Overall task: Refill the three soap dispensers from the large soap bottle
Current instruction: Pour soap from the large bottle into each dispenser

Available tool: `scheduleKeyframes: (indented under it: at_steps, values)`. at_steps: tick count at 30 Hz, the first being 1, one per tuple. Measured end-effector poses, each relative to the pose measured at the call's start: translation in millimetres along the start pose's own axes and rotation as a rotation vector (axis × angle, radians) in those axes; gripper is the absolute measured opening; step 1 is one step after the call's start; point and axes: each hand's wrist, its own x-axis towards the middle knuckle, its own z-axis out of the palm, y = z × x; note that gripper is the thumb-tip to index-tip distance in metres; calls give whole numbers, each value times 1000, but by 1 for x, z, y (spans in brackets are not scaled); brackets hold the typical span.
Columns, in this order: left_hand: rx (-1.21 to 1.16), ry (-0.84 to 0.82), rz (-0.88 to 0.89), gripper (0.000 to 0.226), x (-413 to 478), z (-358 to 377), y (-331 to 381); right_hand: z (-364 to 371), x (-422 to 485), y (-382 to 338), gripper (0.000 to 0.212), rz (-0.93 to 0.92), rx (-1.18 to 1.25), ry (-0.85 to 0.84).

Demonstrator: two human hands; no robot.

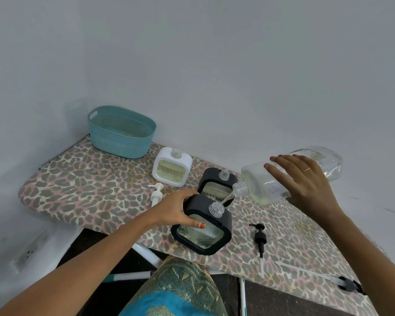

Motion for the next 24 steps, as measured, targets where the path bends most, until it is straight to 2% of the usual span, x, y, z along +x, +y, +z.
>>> scheduleKeyframes:
  at_steps: [10, 24]
  values:
    - [-1, 5, 1, 46, -1, 0, 1, -4, 4, -1, 88, -25, -10, -29]
    - [-30, -2, 1, 48, -2, 0, 3, -3, 6, 1, 77, -62, -70, 24]
